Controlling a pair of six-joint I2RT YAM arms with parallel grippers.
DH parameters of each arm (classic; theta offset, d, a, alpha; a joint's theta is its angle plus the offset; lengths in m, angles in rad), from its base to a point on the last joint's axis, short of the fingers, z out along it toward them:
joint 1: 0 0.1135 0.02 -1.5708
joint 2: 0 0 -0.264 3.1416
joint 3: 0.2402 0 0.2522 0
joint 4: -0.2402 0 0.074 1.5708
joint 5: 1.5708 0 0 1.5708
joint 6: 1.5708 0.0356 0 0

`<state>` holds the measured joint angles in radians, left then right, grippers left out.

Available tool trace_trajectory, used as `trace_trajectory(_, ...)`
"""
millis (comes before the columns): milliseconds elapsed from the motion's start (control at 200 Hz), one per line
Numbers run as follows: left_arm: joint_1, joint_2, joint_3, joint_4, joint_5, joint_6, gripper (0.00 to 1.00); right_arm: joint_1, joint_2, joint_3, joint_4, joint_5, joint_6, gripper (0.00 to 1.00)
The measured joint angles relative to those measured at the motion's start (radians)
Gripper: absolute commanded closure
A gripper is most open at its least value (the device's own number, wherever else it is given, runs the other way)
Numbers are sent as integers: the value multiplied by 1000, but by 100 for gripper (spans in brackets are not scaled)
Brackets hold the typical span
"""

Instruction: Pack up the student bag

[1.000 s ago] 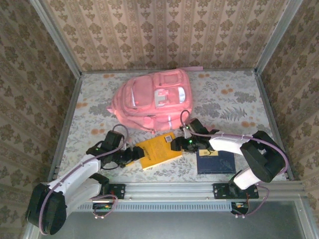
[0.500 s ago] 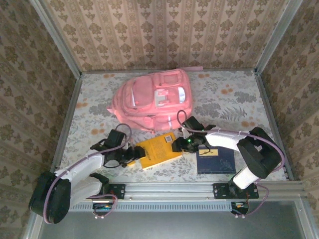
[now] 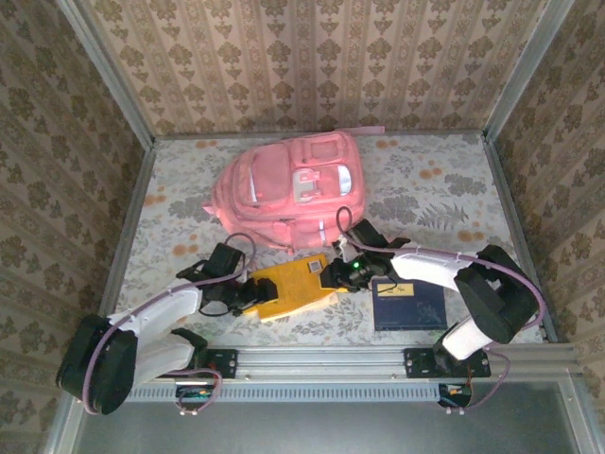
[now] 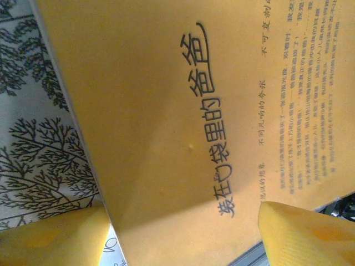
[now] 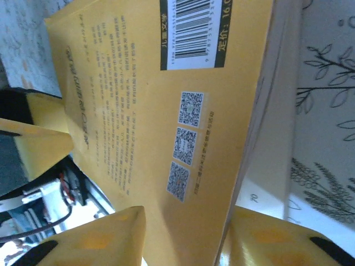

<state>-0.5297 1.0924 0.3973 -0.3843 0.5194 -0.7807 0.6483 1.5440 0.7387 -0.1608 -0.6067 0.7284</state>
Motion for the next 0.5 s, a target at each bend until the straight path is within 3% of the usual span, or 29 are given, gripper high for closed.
trace_trajectory(250,1,-13,1,-12,-5,17,26,-2,22,-1,50,-8,59,92)
trace_trajectory(495,101,-188,0,-66,-9,21,22,-4,-32,-8,36,-8,20,100)
